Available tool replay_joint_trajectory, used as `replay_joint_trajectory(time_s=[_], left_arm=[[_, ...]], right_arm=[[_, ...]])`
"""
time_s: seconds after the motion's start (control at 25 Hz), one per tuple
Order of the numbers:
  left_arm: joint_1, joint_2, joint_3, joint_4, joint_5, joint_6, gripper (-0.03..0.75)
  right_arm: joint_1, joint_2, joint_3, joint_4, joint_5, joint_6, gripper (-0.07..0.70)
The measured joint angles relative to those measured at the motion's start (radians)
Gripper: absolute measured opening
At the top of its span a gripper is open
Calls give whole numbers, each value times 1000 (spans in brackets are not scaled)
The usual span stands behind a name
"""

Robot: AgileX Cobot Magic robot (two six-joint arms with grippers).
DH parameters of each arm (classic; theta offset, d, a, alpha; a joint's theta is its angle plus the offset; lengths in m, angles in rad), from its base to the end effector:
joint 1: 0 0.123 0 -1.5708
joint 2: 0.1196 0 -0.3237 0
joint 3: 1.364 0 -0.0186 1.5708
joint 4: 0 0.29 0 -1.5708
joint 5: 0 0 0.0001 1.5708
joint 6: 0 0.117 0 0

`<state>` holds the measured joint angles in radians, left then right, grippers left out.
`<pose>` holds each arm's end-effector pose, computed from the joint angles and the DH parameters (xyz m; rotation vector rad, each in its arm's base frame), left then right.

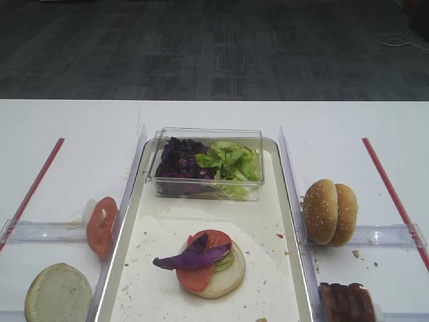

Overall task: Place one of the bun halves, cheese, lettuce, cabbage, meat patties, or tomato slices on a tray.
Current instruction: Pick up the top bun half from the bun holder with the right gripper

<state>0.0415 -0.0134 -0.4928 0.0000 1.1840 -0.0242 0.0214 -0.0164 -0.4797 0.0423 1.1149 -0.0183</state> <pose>0.0053 0.0002 0.2697 -0.0710 2.1603 0.0100 0.0105 0.0047 0.2723 -0.0450 2.1016 0.0530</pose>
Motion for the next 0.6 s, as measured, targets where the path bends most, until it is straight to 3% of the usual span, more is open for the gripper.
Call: replay_joint_trajectory(time_s=[0.6], left_arm=[[0, 0, 0, 0, 0, 0, 545]], right_arm=[[0, 31, 0, 0, 0, 0, 689]])
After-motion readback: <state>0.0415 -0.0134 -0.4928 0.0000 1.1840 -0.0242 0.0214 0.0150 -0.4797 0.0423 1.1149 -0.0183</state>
